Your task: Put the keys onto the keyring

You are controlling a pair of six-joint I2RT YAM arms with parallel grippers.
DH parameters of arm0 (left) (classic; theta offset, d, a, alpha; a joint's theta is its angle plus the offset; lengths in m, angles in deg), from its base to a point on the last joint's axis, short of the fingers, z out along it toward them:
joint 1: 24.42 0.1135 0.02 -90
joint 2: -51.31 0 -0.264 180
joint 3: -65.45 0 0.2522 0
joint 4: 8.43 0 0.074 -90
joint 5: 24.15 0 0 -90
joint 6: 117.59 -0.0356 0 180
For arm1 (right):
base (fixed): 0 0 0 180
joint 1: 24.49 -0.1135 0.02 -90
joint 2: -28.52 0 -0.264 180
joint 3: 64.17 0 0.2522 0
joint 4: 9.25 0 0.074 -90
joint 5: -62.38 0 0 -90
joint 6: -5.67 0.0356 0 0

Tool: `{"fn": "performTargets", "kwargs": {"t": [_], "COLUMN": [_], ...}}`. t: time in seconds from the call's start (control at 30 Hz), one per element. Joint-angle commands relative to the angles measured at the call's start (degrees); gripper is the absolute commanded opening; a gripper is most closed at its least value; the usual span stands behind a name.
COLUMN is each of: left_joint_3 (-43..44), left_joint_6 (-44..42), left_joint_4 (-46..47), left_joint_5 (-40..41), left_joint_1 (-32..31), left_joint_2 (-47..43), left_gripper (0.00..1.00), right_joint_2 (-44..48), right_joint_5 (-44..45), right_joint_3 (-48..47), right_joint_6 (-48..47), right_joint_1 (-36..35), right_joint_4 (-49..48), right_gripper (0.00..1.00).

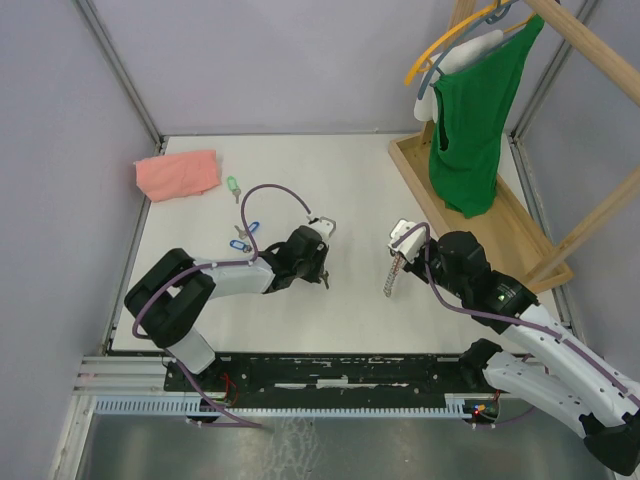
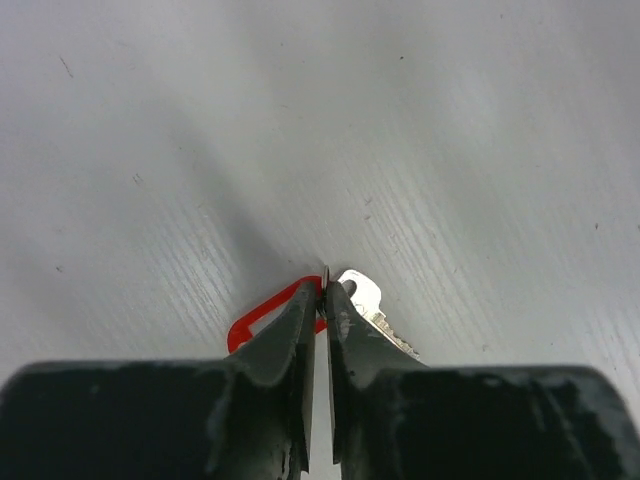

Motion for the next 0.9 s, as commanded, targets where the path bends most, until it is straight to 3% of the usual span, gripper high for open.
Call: {"fn": "performTargets", "kwargs": {"t": [0.0,0.07,0.27,0.57,0.7,0.87], "left_joint_3": [1.93,1.91,1.03,7.98,10.00,10.25], "left_joint_6": [0.57,0.42,7.67,40.48,48.15,51.52], "left_joint_4": [-0.49,-2.45,-11.85,-36.88,-41.20,-38.01], "left_joint_5": [0.63,1.45,9.59,29.77,29.44,25.16], "left_joint_1": [0.00,0.00,0.09,0.09,0.08,0.00], "left_joint_2": [-0.85,-2.75,-8.97,-8.59,-6.15,-2.62], "left_gripper": [0.09,0.03,0.03,0.03,0.03,0.03], "right_joint_2": [0.75,0.75,1.01,0.97,1.17,1.40], "right_joint_5": [-0.22,-0.25,-0.39,-1.41,-1.47,-1.49], "right_joint_3": [-0.35,-0.37,-0.54,-0.63,-0.63,-0.55], "right_joint_6": [0.60,0.53,0.66,1.19,1.25,1.30], "right_joint_1": [-0.40,-0.43,-0.50,-0.72,-0.80,-0.89], "right_joint_4": [-4.01,-3.98,-3.85,-3.64,-3.63,-3.54], "right_gripper": [0.01,0.00,0.01,0.00,0.01,0.00]}}
